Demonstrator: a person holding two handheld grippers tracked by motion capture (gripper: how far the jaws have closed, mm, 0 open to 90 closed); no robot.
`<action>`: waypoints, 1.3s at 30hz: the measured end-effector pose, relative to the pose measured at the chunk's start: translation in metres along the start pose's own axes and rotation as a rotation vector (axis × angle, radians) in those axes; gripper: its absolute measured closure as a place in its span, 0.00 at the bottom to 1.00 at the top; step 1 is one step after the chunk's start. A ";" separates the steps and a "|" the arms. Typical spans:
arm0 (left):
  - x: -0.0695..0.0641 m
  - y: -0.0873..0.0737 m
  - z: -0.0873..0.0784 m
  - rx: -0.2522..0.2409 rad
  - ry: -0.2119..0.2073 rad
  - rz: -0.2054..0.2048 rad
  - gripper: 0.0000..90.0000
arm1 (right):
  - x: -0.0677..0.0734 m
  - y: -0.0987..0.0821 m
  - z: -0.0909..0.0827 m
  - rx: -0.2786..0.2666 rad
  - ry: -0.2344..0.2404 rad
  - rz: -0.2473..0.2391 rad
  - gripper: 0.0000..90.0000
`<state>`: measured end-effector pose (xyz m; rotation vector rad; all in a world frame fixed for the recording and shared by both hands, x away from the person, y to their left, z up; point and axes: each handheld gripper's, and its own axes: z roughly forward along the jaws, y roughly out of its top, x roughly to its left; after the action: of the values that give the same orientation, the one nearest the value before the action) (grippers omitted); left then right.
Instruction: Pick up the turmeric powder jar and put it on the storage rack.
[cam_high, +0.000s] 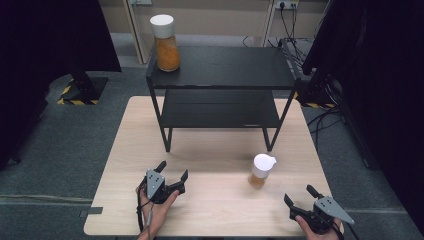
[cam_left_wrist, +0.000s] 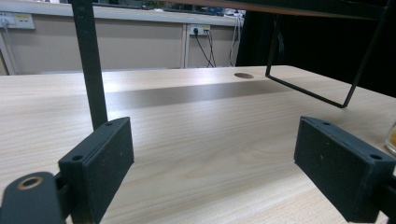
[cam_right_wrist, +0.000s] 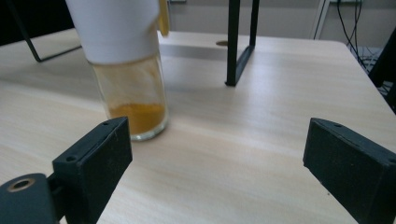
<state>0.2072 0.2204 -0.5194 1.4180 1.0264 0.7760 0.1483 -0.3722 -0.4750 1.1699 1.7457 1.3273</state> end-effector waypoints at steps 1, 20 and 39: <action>0.000 0.000 0.000 -0.001 0.000 -0.002 0.13 | 0.001 0.003 0.000 -0.008 0.008 -0.006 0.09; 0.000 0.000 0.000 0.001 -0.002 0.005 0.13 | 0.022 0.047 0.055 0.051 0.177 -0.089 0.11; 0.001 0.001 0.001 0.004 -0.007 0.006 0.13 | 0.022 0.054 0.092 0.107 0.190 -0.081 0.19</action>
<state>0.2080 0.2206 -0.5189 1.4266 1.0188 0.7731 0.2354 -0.3116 -0.4483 1.0460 2.0001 1.3477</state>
